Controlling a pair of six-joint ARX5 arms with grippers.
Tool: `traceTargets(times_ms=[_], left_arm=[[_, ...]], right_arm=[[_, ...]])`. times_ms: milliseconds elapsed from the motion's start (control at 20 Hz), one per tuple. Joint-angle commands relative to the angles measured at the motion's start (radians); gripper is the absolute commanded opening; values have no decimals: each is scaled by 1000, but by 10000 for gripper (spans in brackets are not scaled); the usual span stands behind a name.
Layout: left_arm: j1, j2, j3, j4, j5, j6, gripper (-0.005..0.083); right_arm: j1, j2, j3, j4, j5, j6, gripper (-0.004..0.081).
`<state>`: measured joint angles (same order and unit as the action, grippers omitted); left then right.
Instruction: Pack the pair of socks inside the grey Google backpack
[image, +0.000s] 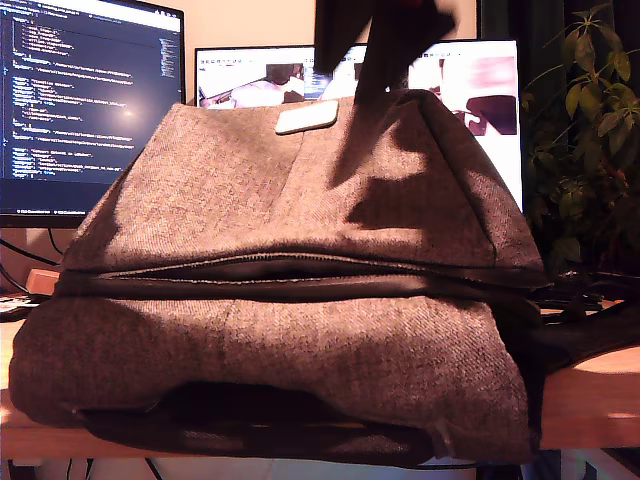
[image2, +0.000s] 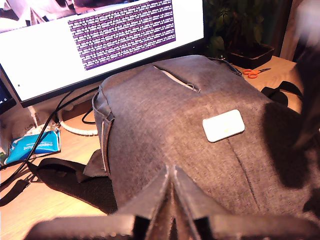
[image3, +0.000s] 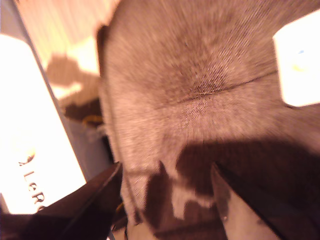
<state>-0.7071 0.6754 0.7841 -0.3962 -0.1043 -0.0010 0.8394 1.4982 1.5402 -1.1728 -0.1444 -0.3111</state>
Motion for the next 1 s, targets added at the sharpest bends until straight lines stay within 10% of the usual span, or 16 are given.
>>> traceTargets(times_ms=[0, 100, 500, 950], left_arm=[[-2, 0, -11, 9, 8, 0, -21], [-2, 25, -11, 24, 11, 0, -21], [64, 238, -11, 344, 90, 1, -21], [258, 296, -11, 443, 210, 2, -21]], right_arm=[[1, -14, 19, 43, -3, 37, 311], [-26, -13, 19, 183, 10, 59, 13], [-160, -11, 9, 776, 211, 133, -12], [-314, -71, -173, 960, 251, 184, -12]])
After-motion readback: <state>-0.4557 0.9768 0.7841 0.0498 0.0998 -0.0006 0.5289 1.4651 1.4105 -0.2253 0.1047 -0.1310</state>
